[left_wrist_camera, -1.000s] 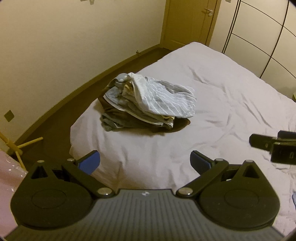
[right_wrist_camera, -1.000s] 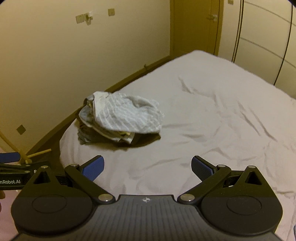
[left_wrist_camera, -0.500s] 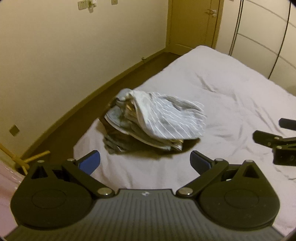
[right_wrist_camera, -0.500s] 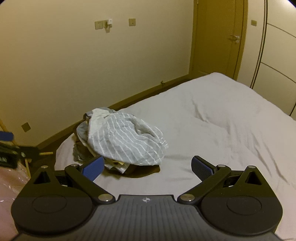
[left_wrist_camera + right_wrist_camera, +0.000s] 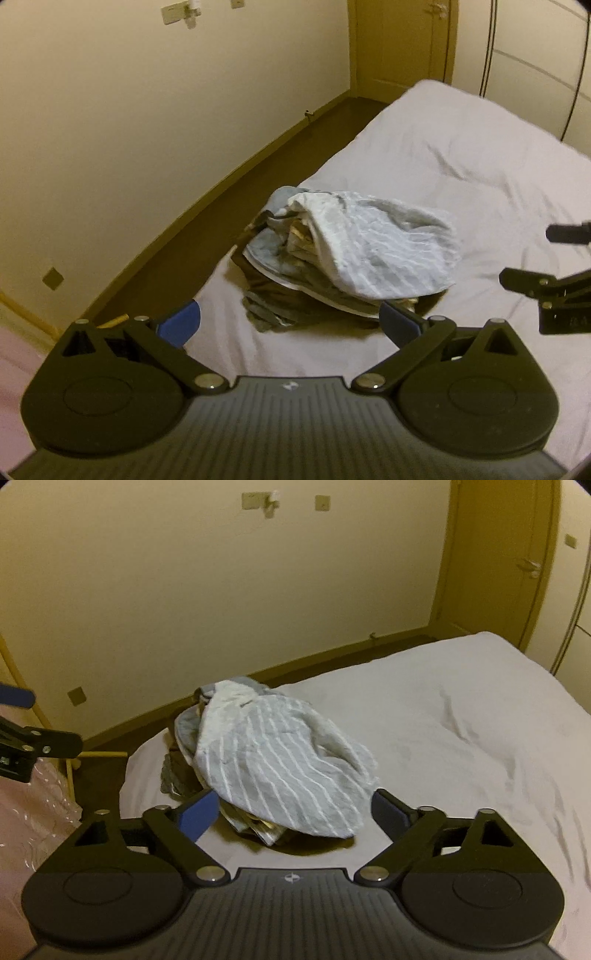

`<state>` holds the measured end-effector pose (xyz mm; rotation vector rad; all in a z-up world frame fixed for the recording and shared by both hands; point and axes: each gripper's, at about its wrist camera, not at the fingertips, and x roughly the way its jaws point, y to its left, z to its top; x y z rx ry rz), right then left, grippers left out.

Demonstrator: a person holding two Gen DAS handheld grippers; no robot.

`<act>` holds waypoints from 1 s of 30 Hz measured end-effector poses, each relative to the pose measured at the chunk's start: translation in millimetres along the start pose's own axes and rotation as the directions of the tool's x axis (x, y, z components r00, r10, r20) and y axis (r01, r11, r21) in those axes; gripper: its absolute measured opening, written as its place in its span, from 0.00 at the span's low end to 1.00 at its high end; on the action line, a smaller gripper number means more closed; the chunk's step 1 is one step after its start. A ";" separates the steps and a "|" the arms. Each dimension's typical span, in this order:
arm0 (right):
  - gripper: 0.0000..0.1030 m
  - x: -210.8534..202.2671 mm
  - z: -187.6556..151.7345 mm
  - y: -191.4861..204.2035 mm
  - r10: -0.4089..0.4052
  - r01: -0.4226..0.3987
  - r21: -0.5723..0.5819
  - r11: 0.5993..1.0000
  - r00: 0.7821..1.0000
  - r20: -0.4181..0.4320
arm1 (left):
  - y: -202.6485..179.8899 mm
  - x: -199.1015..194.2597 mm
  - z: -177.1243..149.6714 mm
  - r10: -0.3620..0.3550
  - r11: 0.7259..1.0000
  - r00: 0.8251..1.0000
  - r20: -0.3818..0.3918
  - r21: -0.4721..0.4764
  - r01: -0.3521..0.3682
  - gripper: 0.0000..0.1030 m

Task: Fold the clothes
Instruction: 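Grasp the striped T-shirt from the pile with both grippers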

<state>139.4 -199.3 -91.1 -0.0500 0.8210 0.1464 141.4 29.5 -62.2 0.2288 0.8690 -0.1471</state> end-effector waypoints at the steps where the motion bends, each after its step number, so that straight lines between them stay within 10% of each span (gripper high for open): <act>1: 0.83 9.4 3.9 4.9 0.002 -0.002 -0.005 1.000 1.000 -0.005 | 4.8 8.2 1.9 -0.006 1.000 1.000 0.000 0.012 0.006 0.99; 12: 0.73 144.3 36.5 92.0 0.038 -0.062 -0.219 0.974 0.993 -0.114 | 76.1 99.9 31.1 -0.119 0.988 0.992 -0.039 0.093 0.122 0.99; 15: 0.56 182.1 43.4 104.5 0.016 -0.061 -0.253 0.966 0.985 -0.174 | 90.7 117.5 36.5 -0.131 0.985 0.990 -0.053 0.105 0.136 0.99; 18: 0.04 203.7 52.8 95.0 -0.004 -0.045 -0.194 0.980 0.970 -0.244 | 99.3 131.5 42.3 -0.149 0.982 0.987 -0.061 0.105 0.154 0.99; 24: 0.03 163.1 70.8 39.8 0.013 -0.005 0.044 0.999 0.983 -0.184 | 80.4 154.4 49.4 -0.299 0.940 0.952 -0.063 0.151 0.305 0.97; 30: 0.03 102.4 60.2 -33.3 -0.018 0.053 0.353 0.934 0.994 -0.103 | 20.3 159.3 53.9 -0.464 0.847 0.884 -0.054 0.267 0.461 0.91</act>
